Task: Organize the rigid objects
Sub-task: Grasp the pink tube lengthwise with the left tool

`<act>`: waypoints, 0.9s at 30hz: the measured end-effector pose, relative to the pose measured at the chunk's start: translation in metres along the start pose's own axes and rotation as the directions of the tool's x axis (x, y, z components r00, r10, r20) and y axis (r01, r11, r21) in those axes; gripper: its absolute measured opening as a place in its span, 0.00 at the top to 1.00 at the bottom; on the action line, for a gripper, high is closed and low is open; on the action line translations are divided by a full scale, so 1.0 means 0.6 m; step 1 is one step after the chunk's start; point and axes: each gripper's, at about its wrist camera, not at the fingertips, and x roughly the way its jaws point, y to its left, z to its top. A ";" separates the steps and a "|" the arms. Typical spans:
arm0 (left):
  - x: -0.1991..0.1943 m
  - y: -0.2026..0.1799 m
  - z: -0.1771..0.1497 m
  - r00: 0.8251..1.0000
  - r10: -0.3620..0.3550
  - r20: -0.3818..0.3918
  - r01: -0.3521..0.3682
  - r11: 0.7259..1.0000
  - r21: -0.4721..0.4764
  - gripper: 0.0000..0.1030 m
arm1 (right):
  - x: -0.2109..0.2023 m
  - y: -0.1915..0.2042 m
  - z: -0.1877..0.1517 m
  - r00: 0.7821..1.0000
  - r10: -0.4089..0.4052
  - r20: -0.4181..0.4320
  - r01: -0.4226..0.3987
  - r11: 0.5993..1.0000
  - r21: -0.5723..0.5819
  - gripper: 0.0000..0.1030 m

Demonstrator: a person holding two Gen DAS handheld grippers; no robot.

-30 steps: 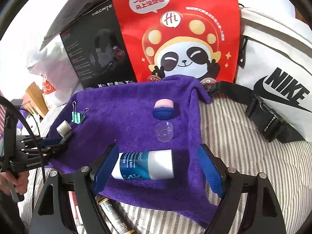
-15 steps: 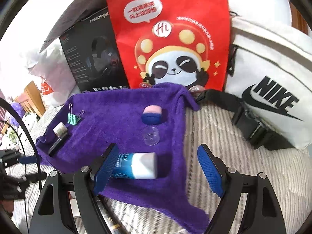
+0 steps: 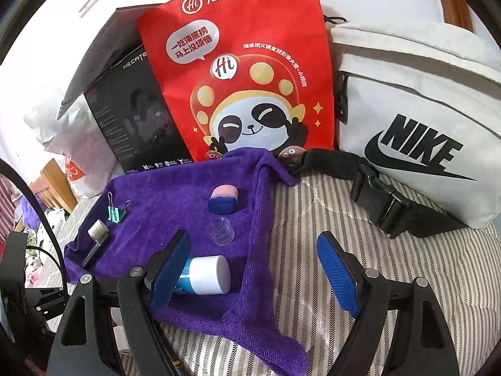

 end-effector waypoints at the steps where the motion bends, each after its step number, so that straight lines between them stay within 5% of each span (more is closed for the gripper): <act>1: 0.006 -0.004 -0.002 1.000 0.018 -0.009 -0.018 1.000 0.008 0.55 | 0.000 0.000 0.000 1.000 -0.001 -0.001 0.001 1.000 -0.001 0.20; 7: -0.005 -0.005 -0.023 0.996 0.086 -0.003 -0.085 0.993 0.078 0.50 | -0.002 0.002 0.000 1.000 0.009 -0.001 -0.009 1.000 -0.005 0.20; 14: -0.025 0.043 -0.053 0.993 0.120 0.025 -0.120 0.992 0.039 0.51 | 0.003 0.007 0.000 1.000 0.012 -0.009 -0.012 1.000 -0.018 0.20; 16: -0.023 0.041 -0.051 0.995 0.090 0.039 -0.092 0.995 0.042 0.56 | 0.006 0.008 -0.001 1.000 0.008 -0.013 -0.008 1.000 -0.021 0.20; 18: -0.021 0.032 -0.049 0.997 0.048 0.054 -0.052 0.997 0.062 0.85 | 0.008 0.008 -0.002 1.000 0.016 -0.015 -0.016 1.000 -0.014 0.20; 27: -0.022 0.022 -0.055 0.997 0.042 0.058 -0.047 0.995 0.088 0.81 | 0.011 0.021 -0.005 0.999 0.021 -0.027 -0.022 0.999 -0.045 0.20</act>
